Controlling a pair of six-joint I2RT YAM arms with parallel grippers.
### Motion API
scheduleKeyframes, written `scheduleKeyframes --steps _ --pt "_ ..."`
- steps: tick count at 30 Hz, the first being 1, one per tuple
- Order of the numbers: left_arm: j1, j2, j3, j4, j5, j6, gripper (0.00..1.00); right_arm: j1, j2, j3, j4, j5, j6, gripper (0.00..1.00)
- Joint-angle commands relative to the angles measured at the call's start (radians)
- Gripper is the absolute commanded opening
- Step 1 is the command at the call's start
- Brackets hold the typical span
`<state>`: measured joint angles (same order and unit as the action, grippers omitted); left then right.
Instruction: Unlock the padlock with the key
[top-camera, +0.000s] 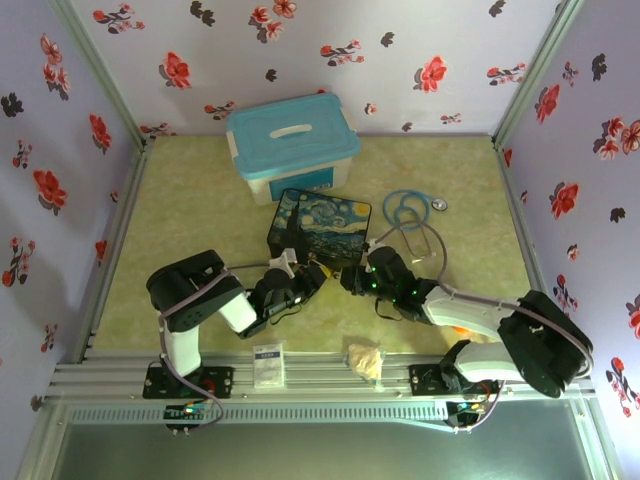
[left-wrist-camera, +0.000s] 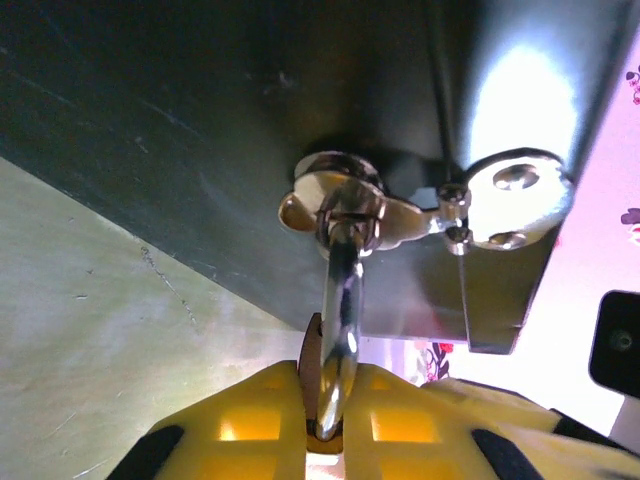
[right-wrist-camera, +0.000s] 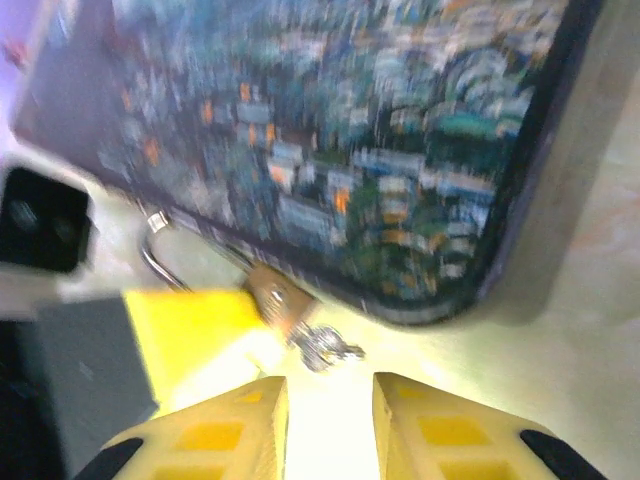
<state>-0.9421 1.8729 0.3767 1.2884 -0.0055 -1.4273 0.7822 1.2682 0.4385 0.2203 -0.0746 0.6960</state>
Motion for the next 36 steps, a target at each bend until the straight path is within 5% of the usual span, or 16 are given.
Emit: scheduleKeyframes --steps 1,9,19,24,36 --pt "0.004 0.012 -0.004 0.010 0.051 0.007 0.00 0.030 -0.034 0.020 -0.148 0.011 -0.271 0.29" --pt "0.004 0.013 -0.018 0.007 0.063 0.008 0.00 0.137 0.005 0.001 -0.050 0.197 -0.549 0.42" --pt "-0.002 -0.042 -0.039 -0.042 0.052 0.018 0.00 0.150 0.008 -0.153 0.243 0.189 -0.900 0.42" --pt "-0.004 -0.065 -0.042 -0.062 0.051 0.018 0.00 0.158 0.024 -0.191 0.346 0.179 -0.976 0.43" --pt "-0.016 -0.064 -0.049 -0.042 0.047 0.010 0.00 0.236 0.233 -0.155 0.579 0.389 -1.115 0.41"
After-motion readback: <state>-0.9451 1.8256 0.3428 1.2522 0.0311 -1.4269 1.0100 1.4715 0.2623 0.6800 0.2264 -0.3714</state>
